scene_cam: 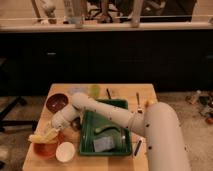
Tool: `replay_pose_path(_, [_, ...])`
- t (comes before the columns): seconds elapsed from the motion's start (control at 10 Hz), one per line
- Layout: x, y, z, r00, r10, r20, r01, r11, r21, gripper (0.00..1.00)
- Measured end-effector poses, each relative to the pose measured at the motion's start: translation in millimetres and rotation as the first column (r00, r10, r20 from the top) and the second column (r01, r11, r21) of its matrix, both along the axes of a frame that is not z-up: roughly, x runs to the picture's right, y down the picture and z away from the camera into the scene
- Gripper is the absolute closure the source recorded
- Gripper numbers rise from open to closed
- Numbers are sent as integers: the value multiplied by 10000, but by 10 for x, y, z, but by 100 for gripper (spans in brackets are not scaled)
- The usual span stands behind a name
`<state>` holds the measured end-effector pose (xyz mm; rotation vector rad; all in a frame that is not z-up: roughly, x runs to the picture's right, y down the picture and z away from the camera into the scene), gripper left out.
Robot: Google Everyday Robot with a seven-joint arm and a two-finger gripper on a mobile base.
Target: Place banana in red bowl
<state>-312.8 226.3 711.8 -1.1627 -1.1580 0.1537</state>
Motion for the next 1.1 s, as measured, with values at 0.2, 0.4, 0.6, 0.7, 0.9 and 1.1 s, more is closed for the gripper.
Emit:
replay_pose_path(0.2, [-2, 1, 0, 10000, -2, 2, 2, 10000, -1, 59])
replay_pose_path(0.4, [-4, 2, -1, 10000, -3, 3, 3, 10000, 0, 39])
replay_pose_path(0.6, [-7, 4, -2, 10000, -8, 8, 8, 10000, 0, 22])
replay_pose_path(0.7, [-7, 4, -2, 10000, -8, 8, 8, 10000, -1, 20])
replay_pose_path(0.9, [-7, 4, -3, 10000, -9, 8, 9, 10000, 0, 20])
replay_pose_path(1.1, [-7, 4, -3, 10000, -9, 8, 9, 10000, 0, 20])
